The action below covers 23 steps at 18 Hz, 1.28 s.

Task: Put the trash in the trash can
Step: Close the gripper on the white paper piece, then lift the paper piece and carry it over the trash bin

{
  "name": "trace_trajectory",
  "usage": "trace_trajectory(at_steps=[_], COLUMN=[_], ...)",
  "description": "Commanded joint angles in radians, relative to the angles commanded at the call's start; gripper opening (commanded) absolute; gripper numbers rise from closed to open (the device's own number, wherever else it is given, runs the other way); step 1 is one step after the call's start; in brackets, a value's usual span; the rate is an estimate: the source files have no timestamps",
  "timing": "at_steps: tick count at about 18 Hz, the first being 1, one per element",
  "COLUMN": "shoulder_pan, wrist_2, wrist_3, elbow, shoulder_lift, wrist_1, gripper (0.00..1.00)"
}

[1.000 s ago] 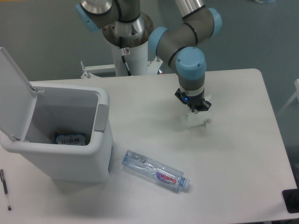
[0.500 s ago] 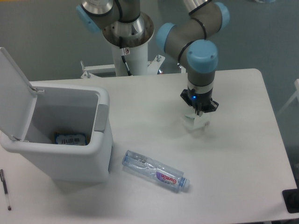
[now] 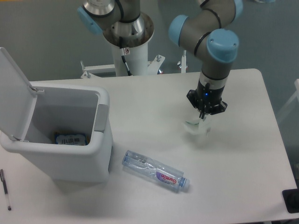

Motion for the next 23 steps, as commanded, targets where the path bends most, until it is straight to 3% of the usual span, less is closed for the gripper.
trace_trajectory(at_steps=[4, 11, 23], shoulder_pan=[-0.011, -0.064, -0.067], wrist_2=[-0.11, -0.196, -0.462], wrist_3=[-0.129, -0.324, -0.437], elbow=[0.063, 0.161, 0.203], shoulder_lift=[-0.014, -0.002, 0.149], wrist_1=[-0.002, -0.003, 0.0], gripper=[0.0, 0.0, 0.01])
